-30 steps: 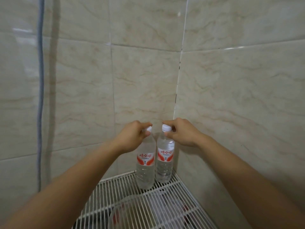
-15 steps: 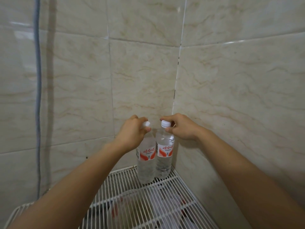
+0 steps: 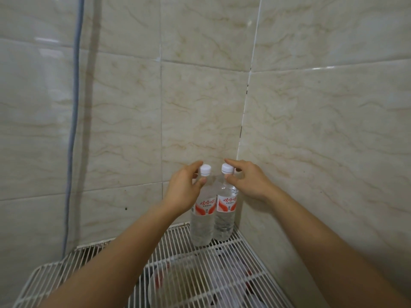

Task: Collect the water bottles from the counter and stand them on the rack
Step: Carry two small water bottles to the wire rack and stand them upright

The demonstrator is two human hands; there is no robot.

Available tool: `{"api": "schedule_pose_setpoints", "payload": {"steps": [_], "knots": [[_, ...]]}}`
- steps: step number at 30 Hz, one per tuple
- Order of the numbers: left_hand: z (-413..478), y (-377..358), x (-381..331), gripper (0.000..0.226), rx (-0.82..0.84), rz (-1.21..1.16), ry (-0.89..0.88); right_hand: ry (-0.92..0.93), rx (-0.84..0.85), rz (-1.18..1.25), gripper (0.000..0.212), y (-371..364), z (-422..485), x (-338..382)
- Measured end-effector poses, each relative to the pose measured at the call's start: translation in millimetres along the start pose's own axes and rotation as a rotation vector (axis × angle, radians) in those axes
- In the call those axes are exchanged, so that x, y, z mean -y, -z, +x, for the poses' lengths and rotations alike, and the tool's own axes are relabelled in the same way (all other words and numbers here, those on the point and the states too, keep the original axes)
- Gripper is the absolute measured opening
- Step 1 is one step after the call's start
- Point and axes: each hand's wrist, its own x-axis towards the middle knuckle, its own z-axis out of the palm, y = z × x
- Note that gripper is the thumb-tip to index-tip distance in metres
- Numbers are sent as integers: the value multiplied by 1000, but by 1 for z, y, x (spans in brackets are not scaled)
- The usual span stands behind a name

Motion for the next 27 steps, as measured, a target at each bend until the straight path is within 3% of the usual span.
{"api": "schedule_pose_setpoints", "payload": {"steps": [5, 9, 15, 23, 27], "knots": [[-21, 12, 6, 58, -64, -115, 23, 121, -221, -127, 44, -10, -15, 29], [-64, 45, 31, 52, -93, 8, 20, 255, -263, -98, 35, -49, -38, 65], [-168, 122, 105, 49, -91, 208, 191, 346, -41, -53, 36, -160, -78, 131], [-308, 256, 213, 45, -181, 254, 443, 448, 279, -81, 44, -315, -136, 263], [-377, 318, 274, 42, -201, 298, 493, 407, 408, -93, 45, -396, -166, 327]]}}
